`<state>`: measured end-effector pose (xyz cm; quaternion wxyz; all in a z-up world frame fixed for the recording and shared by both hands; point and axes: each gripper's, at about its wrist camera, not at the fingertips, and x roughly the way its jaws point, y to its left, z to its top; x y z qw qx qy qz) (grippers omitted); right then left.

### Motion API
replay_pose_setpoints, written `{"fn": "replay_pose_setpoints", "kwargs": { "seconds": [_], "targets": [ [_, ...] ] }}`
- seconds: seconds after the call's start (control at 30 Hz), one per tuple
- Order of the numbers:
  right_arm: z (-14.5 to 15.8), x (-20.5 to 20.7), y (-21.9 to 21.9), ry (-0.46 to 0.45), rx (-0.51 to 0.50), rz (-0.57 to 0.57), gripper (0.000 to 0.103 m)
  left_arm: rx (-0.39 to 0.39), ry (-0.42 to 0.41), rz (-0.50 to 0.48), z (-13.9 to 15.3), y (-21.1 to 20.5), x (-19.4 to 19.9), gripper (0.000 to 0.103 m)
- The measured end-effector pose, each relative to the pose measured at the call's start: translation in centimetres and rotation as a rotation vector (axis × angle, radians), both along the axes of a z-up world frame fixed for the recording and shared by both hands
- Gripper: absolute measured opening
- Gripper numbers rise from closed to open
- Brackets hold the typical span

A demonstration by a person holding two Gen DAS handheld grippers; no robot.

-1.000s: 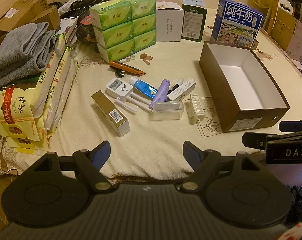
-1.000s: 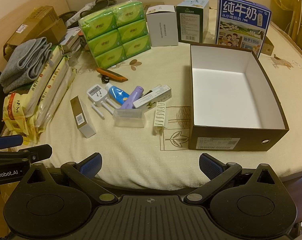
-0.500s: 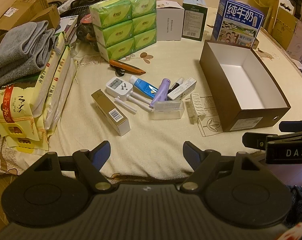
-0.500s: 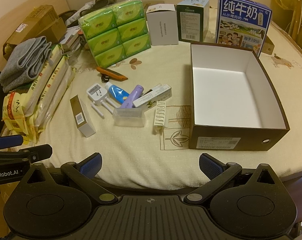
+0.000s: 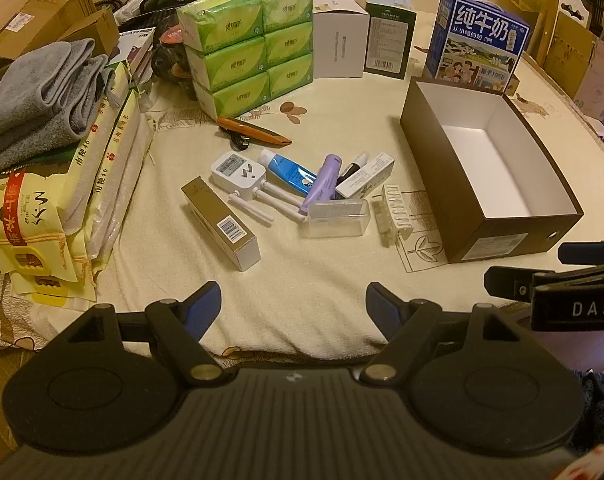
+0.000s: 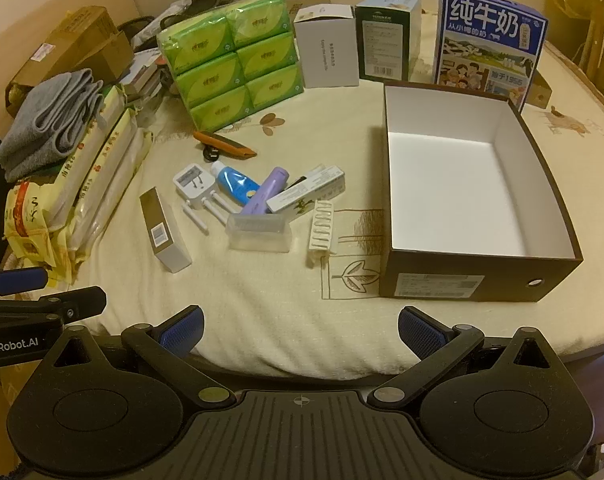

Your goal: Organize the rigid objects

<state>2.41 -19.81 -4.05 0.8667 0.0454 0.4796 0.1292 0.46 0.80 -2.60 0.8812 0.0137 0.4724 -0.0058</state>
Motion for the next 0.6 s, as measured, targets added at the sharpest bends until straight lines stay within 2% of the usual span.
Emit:
{"fn": "replay_pose_setpoints", "kwargs": {
  "seconds": [0.6],
  "targets": [
    [-0.10,1.01,0.12,0.027,-0.011,0.003,0.101,-0.006,0.027,0.007,-0.12,0.14,0.99,0.077]
  ]
}}
